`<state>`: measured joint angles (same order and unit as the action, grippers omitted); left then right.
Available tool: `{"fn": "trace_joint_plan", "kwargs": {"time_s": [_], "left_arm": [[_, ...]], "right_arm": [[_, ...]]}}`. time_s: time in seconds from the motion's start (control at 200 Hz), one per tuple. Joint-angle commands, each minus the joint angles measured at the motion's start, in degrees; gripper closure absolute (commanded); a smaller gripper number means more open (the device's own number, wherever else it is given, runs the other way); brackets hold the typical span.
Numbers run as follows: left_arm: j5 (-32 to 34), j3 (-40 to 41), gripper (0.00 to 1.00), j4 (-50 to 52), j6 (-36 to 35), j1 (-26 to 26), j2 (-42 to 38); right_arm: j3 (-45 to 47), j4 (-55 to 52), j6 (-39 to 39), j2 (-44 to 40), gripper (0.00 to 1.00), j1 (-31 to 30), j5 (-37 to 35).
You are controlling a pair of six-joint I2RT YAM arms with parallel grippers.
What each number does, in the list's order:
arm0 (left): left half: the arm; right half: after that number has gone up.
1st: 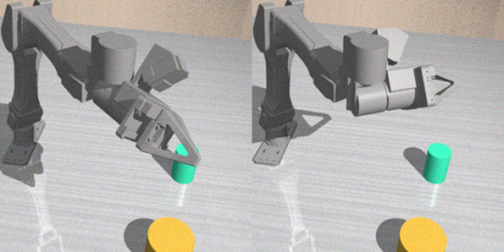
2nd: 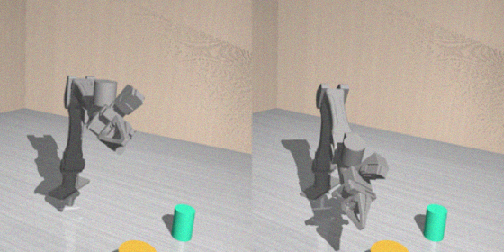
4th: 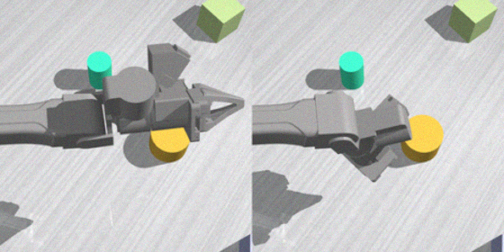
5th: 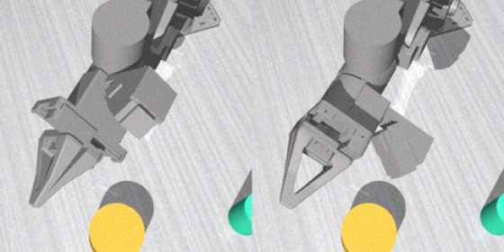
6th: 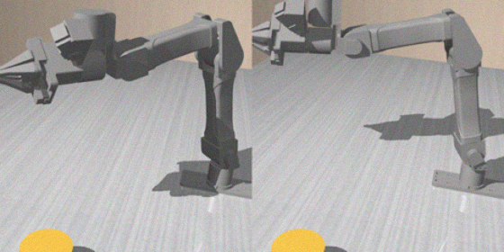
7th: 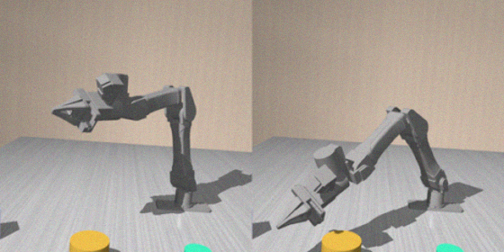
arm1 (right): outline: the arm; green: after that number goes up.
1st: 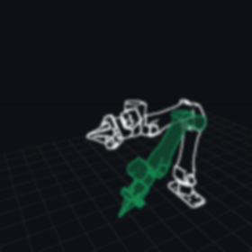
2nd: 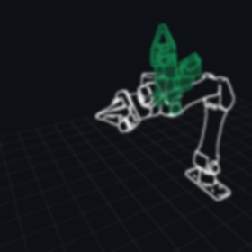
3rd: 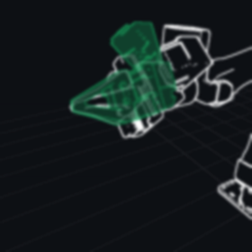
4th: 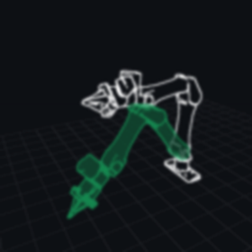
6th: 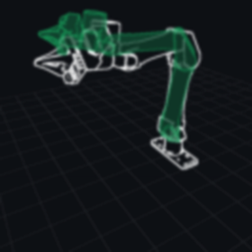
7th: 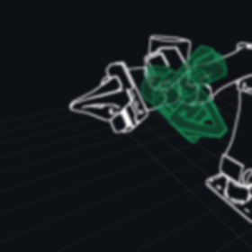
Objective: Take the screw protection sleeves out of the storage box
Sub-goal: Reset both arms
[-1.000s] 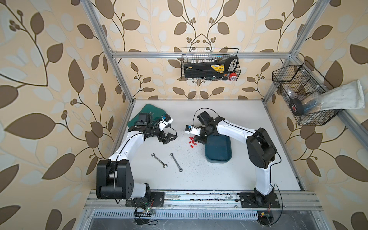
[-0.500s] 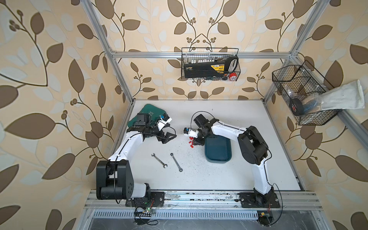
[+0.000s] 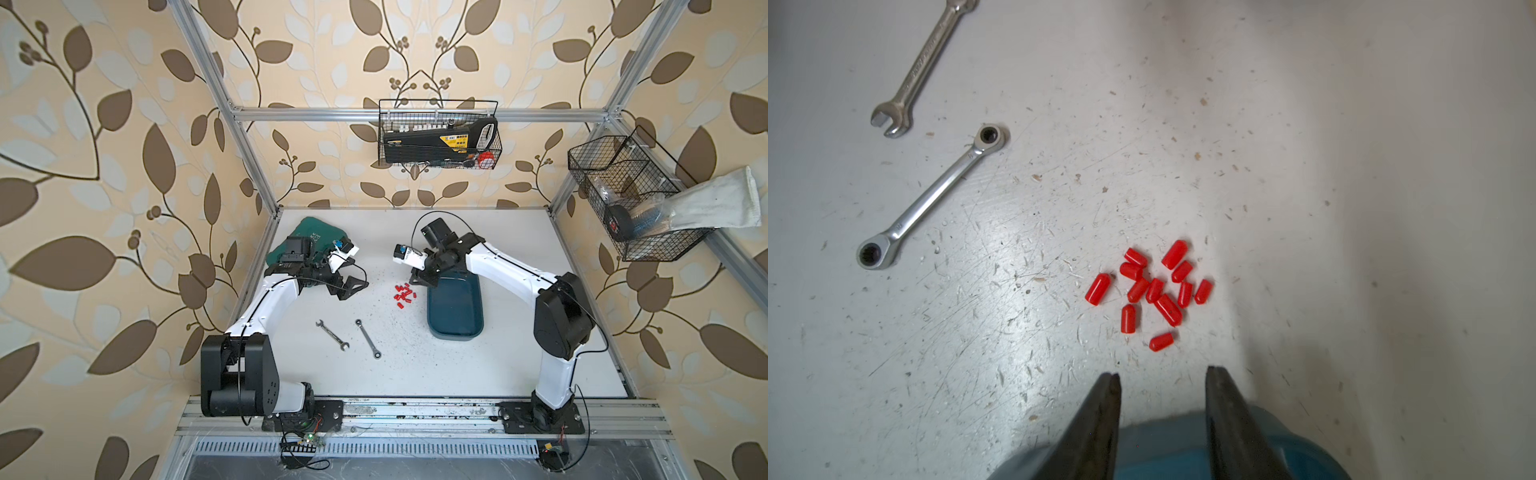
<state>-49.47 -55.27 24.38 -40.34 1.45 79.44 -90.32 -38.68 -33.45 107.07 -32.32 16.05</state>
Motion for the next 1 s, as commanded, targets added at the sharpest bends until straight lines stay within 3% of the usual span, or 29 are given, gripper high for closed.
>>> {"fn": "trace_joint_plan", "kwargs": {"time_s": [0.0,0.21,0.43,0.55,0.735,0.855,0.995], "left_arm": [[1.61,-1.51,0.01,0.87,-0.37,-0.49,-1.36],[7.63,-1.69,0.01,-1.24,0.94,-0.84,-2.02],[17.49,-0.78,0.01,-6.39,4.93,-1.66,-2.94],[23.70,1.36,0.01,-11.76,9.22,-3.37,-4.13],[33.09,8.30,0.01,-21.90,14.03,-5.22,-8.72],[38.18,13.31,0.01,-29.14,18.00,-6.16,-12.65],[43.80,16.27,0.01,-32.16,27.58,-7.57,-14.75]], "right_arm": [[0.22,-0.99,-0.21,-5.26,0.58,4.12,-0.38],[8.66,4.96,1.93,-14.89,0.49,13.99,-5.33],[26.21,17.05,1.21,-26.65,0.22,23.27,-10.90],[34.53,23.26,1.57,-31.54,0.01,26.84,-14.03],[42.40,31.25,5.59,-36.06,0.01,29.26,-17.33],[45.25,36.82,10.42,-37.73,0.01,30.69,-15.30],[50.62,47.35,15.70,-39.40,0.01,30.73,-15.61]]}}
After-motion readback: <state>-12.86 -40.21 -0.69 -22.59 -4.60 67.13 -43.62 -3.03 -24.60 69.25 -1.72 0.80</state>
